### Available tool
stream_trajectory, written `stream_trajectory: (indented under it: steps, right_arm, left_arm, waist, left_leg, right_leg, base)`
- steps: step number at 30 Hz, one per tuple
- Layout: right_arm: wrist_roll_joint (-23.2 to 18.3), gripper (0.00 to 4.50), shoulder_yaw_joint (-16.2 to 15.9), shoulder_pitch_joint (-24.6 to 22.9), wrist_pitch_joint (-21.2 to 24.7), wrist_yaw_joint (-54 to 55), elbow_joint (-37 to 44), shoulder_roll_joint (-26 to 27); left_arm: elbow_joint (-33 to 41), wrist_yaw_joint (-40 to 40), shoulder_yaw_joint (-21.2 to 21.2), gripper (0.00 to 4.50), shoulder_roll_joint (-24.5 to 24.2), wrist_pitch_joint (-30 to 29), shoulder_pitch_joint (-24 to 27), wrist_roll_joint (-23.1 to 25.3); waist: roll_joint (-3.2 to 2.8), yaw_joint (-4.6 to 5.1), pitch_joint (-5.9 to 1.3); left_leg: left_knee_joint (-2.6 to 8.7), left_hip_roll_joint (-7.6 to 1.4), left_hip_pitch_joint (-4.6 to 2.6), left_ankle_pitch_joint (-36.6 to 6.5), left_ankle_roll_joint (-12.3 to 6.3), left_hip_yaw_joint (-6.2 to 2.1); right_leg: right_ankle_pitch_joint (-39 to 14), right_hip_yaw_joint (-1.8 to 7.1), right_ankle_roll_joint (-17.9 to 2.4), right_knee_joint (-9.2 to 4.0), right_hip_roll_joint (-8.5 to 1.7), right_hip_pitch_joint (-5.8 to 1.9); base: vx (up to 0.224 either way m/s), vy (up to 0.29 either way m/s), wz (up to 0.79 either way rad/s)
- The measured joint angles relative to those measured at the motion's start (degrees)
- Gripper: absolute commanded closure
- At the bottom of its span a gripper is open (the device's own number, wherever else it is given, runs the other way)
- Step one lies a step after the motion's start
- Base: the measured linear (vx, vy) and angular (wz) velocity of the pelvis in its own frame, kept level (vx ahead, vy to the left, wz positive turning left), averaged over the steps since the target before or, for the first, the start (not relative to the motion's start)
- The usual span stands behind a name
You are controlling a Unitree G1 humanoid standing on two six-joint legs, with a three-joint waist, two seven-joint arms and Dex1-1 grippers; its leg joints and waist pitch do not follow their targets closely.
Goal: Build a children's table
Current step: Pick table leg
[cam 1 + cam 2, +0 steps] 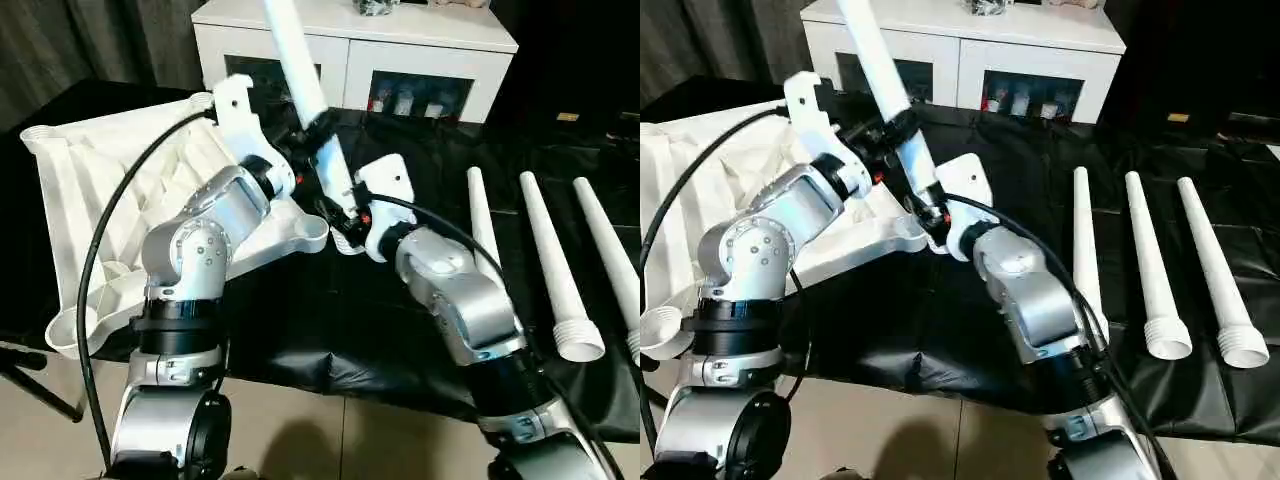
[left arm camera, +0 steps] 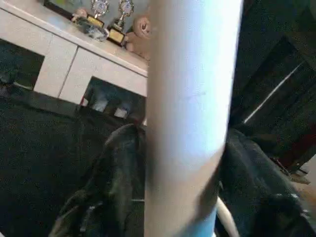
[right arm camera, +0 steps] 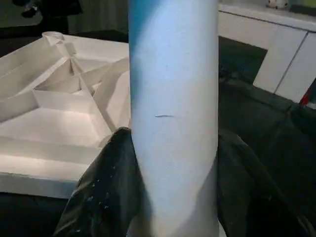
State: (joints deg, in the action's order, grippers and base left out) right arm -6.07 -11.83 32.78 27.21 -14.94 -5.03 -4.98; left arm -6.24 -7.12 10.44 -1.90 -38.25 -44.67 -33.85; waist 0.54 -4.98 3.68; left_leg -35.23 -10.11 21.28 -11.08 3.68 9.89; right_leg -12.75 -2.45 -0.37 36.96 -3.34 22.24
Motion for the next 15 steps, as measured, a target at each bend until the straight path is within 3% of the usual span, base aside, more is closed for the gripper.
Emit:
stream_trajectory:
  steps: [6,13,15]
  right_arm:
    - [0.21,2.62,0.00,0.04,-0.37,-0.03,-0.19,0.36]
    - [0.66,2.63,0.19,0.38,-1.02,-1.42,-0.30,0.30]
    - [-1.21,2.07,0.61,0.38,-0.64,-3.66,-0.27,-0.36]
  left_arm:
    - [0.00,-0.11,-0.06,2.57,-0.11,0.46,0.01,0.31]
    - [0.22,-4.76,-0.85,2.69,-2.31,0.85,0.33,0.10]
    - [1.06,-7.24,-1.49,2.69,-3.80,0.36,1.01,-0.26]
  waist:
    - [0.00,0.02,0.00]
    - [0.00,0.03,0.00]
    - [-0.01,0.05,0.00]
  left_leg:
    - [0.00,0.00,0.00,-0.01,-0.01,0.00]
    - [0.00,0.00,0.00,-0.01,-0.01,0.00]
    - [0.00,0.00,0.00,-0.01,-0.01,0.00]
  right_leg:
    - [0.02,0.00,0.04,0.01,0.00,0.00]
    - [0.02,0.00,0.04,0.00,0.00,0.01]
    - [0.02,0.01,0.04,0.00,0.00,0.01]
  base:
    - [0.000,0.000,0.00]
    - [0.000,0.000,0.00]
    - [0.000,0.000,0.00]
